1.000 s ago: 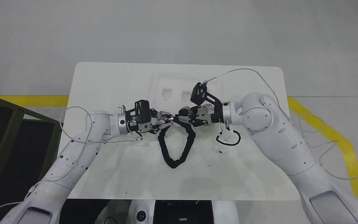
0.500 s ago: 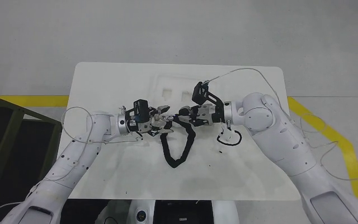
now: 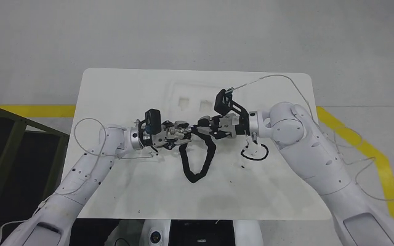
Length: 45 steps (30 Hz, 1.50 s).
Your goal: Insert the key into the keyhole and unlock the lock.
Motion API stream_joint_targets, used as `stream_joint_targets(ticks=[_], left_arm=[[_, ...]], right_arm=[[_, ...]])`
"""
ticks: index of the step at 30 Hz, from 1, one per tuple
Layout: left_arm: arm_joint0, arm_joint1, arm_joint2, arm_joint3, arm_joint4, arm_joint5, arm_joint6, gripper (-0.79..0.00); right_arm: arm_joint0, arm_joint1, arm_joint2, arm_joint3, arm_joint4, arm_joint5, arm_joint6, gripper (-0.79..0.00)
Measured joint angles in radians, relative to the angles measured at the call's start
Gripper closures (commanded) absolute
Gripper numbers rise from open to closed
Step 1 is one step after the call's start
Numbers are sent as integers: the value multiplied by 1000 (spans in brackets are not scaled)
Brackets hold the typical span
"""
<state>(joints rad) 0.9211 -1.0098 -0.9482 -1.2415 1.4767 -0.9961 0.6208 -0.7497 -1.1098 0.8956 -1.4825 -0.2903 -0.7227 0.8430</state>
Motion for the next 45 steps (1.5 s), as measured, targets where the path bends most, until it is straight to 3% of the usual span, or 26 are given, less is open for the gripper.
stream_joint_targets(ticks=[5,8,21,31,32,35,39,45], left_arm=[[-28,-16,33,45,-1,-3,55,-200],[-38,-22,48,67,9,-3,88,0],[-35,-17,43,93,68,3,194,0],[-21,2,-5,59,100,27,160,0],[-19,4,-11,51,103,28,150,0],[-10,8,-22,34,101,27,132,0],[-3,12,-30,14,107,33,108,0],[6,20,-45,-22,147,65,78,0]], right_arm=[[-3,2,3,-1,4,-2,-2,0],[-5,4,8,1,6,-3,-6,0],[-19,9,23,14,-6,18,-28,0],[-4,5,-2,31,-3,35,6,0],[-1,5,-5,35,1,35,9,-34],[6,3,-12,43,9,33,17,-292],[14,2,-18,47,19,26,26,-369],[20,5,-11,37,41,19,47,-400]])
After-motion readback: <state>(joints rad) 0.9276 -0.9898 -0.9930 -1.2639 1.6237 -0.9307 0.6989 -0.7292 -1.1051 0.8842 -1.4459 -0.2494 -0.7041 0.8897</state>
